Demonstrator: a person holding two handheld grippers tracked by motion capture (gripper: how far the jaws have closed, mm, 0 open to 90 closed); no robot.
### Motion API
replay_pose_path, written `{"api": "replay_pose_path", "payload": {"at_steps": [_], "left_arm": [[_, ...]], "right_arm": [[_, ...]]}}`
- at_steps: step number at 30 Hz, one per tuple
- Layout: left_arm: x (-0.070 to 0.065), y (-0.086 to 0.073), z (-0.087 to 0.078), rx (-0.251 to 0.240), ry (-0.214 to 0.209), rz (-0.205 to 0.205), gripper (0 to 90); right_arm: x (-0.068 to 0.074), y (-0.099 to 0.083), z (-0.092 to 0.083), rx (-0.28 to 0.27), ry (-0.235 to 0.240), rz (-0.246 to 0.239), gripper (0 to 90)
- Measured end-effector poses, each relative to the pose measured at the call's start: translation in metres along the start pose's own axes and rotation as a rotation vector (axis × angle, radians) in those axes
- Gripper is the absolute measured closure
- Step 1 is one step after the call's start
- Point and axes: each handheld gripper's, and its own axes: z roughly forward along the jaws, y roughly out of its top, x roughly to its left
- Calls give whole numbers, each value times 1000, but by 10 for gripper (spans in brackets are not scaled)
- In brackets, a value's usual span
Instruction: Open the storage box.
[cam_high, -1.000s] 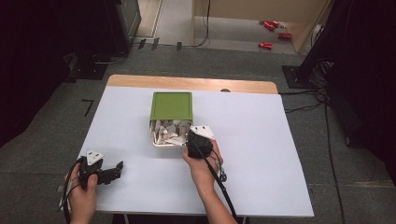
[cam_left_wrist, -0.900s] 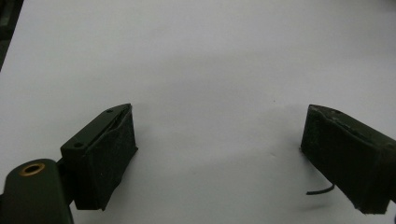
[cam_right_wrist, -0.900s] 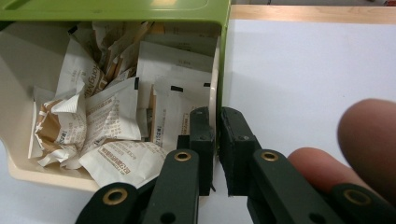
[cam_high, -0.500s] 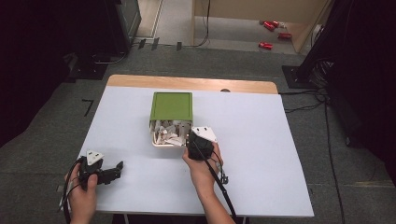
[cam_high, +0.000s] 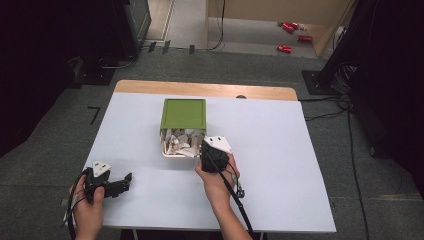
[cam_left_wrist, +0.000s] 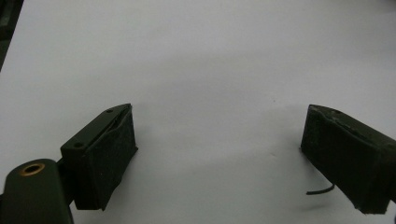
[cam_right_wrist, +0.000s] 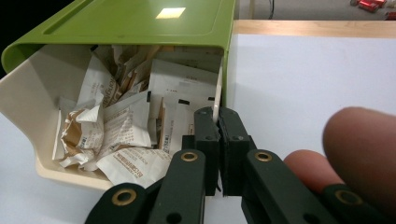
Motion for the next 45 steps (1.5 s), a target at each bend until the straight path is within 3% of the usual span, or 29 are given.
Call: {"api": "replay_pose_path", "payload": {"at_steps": [7,23,45], "left_arm": [[0,0,0,0,1,1,107],[0,0,0,1,0,1,107],[0,0,0,2,0,3,107]], "right_arm": [[0,-2,-5,9,11,9,894],[3,-21,-36,11,46,7,892],[3,-37,-56,15,66,6,893]]}}
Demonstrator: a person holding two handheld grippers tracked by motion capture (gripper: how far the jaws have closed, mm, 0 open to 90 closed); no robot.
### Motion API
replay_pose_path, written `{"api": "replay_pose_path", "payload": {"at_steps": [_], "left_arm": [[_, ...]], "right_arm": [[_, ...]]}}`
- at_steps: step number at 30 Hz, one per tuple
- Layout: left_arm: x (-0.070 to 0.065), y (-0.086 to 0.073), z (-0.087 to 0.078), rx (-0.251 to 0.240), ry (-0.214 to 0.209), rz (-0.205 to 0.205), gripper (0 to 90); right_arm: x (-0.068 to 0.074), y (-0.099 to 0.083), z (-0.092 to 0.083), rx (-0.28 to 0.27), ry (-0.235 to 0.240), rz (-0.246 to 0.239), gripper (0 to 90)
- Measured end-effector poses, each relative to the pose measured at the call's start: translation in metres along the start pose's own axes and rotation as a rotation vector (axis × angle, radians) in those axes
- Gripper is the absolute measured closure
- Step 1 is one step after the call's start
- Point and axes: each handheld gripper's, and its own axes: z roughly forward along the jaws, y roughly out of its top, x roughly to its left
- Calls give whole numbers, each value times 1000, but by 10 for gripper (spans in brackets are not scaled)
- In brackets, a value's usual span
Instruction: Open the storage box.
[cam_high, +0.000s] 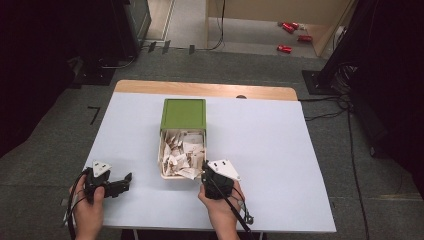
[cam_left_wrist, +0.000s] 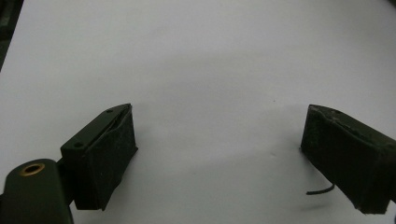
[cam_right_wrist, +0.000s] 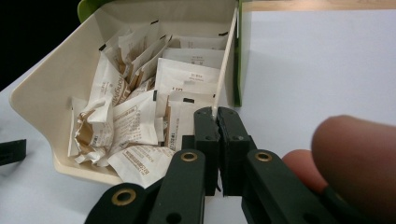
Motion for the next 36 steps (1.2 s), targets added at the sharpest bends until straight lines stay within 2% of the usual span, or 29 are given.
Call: {"api": "replay_pose_path", "payload": {"at_steps": [13,14,16,18,21,22,23,24,25,27,33,36], "left_arm": [[0,0,0,-1,0,0,107],[0,0,0,-1,0,0,107],[0,0,0,-1,0,0,108],[0,0,0,-1,0,0,107],[0,0,0,-1,0,0,107],[0,0,0,-1,0,0,107],[0,0,0,-1,0,0,107],[0,0,0,-1,0,0,107],[0,0,0,-1,0,0,107],[0,0,0,-1,0,0,108],[0,0,0,0,0,0,107],[0,0,0,0,0,0,107]], "right_arm": [[0,-6,-6,-4,15,-2,873],[0,-5,-6,0,24,-1,849],[-2,-3,-9,3,52,2,733],[-2,-1,-10,12,41,-5,605],[-3,1,-11,14,10,-25,336],[-3,2,-11,25,28,-27,296],[-3,2,-11,25,28,-27,296],[-4,4,-11,36,55,-28,203],[-4,4,-11,36,55,-28,203],[-4,7,-13,38,53,-18,140],[-1,15,-17,19,73,-33,123],[7,21,-17,9,86,-46,129]]}}
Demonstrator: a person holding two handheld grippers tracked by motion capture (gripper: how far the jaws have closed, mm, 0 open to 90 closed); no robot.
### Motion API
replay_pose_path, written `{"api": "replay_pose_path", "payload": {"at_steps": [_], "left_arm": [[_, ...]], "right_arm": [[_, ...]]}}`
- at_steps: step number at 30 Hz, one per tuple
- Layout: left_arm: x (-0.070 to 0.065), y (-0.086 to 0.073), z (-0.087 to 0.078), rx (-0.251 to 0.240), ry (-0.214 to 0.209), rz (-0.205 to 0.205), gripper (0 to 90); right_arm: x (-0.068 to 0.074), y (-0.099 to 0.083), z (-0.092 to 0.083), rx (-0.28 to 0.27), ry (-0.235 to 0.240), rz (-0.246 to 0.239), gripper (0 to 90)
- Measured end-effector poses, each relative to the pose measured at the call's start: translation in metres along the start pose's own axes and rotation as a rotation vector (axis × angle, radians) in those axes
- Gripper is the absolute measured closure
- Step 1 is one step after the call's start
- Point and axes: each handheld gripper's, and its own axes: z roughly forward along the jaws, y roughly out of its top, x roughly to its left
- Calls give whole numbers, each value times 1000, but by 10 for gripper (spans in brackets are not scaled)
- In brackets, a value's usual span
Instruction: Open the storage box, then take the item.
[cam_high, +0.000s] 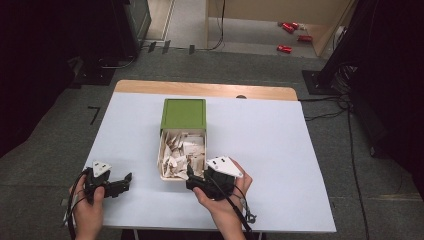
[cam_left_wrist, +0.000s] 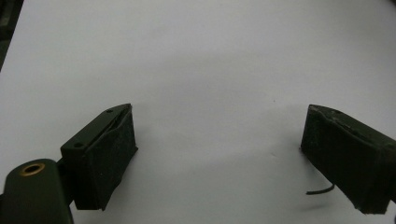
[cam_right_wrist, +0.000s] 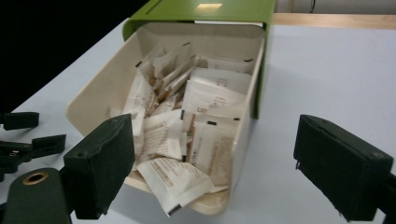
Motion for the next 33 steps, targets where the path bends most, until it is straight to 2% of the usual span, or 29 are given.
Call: {"api": "replay_pose_path", "payload": {"at_steps": [8,13,14,15,17,20,21,24,27,30,33], "left_arm": [[0,0,0,0,0,0,107],[0,0,0,0,0,0,107],[0,0,0,0,0,0,107],[0,0,0,0,0,0,107],[0,0,0,0,0,0,108],[0,0,0,0,0,0,107],[0,0,0,-1,0,0,108],[0,0,0,0,0,0,107],[0,0,0,0,0,0,107],[0,0,0,0,0,0,107],[0,0,0,0,0,0,107]], "right_arm": [[17,5,10,2,28,-23,155],[28,4,18,5,54,-27,226],[30,3,19,5,62,-32,277],[35,1,22,10,93,-43,337],[40,-2,26,16,110,-53,412],[42,-5,31,26,122,-44,447],[43,-8,37,32,124,-38,519],[44,-12,45,53,141,-24,574],[45,-15,49,58,144,-24,573],[47,-19,57,78,127,-22,541],[48,-22,62,90,124,-30,566]]}}
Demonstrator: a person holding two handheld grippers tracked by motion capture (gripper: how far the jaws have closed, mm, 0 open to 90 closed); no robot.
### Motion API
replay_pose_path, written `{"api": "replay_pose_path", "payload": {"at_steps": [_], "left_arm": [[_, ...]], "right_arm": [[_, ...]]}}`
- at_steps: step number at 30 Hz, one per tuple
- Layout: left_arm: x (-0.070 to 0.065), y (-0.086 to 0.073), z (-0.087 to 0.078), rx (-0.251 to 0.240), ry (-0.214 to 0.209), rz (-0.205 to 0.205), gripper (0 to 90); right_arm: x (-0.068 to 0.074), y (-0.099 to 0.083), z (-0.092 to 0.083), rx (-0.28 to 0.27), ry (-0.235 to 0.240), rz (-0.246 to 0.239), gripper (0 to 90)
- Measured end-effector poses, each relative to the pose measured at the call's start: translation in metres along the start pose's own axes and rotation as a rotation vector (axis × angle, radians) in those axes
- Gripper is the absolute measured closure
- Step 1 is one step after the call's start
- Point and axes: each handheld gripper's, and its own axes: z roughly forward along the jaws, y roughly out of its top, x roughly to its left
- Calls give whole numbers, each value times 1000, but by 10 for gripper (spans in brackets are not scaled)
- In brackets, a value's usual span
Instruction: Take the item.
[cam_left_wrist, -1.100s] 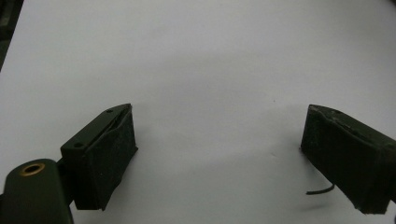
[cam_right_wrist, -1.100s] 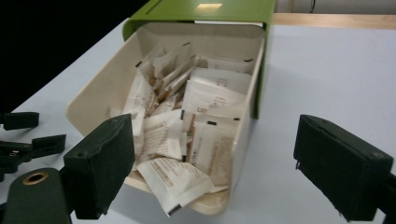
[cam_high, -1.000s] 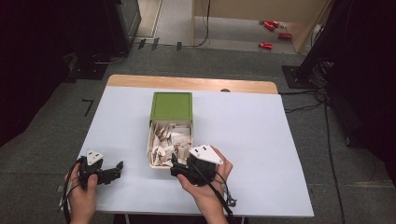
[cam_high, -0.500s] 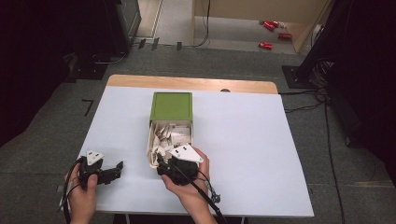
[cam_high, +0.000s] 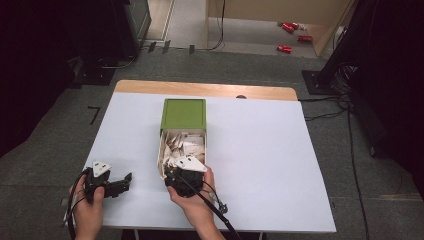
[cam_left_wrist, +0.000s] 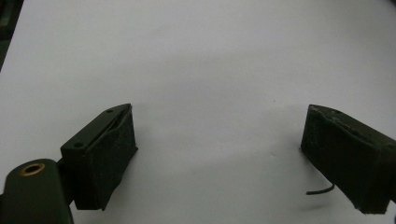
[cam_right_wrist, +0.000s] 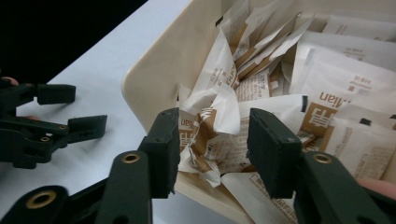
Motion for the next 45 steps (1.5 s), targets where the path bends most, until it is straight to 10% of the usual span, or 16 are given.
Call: {"api": "replay_pose_path", "payload": {"at_steps": [12,45], "left_arm": [[0,0,0,-1,0,-1,107],[0,0,0,2,-1,1,108]], "right_arm": [[-4,-7,5,-2,18,2,754],[-14,29,-46,-163,-4,-25,758]]}}
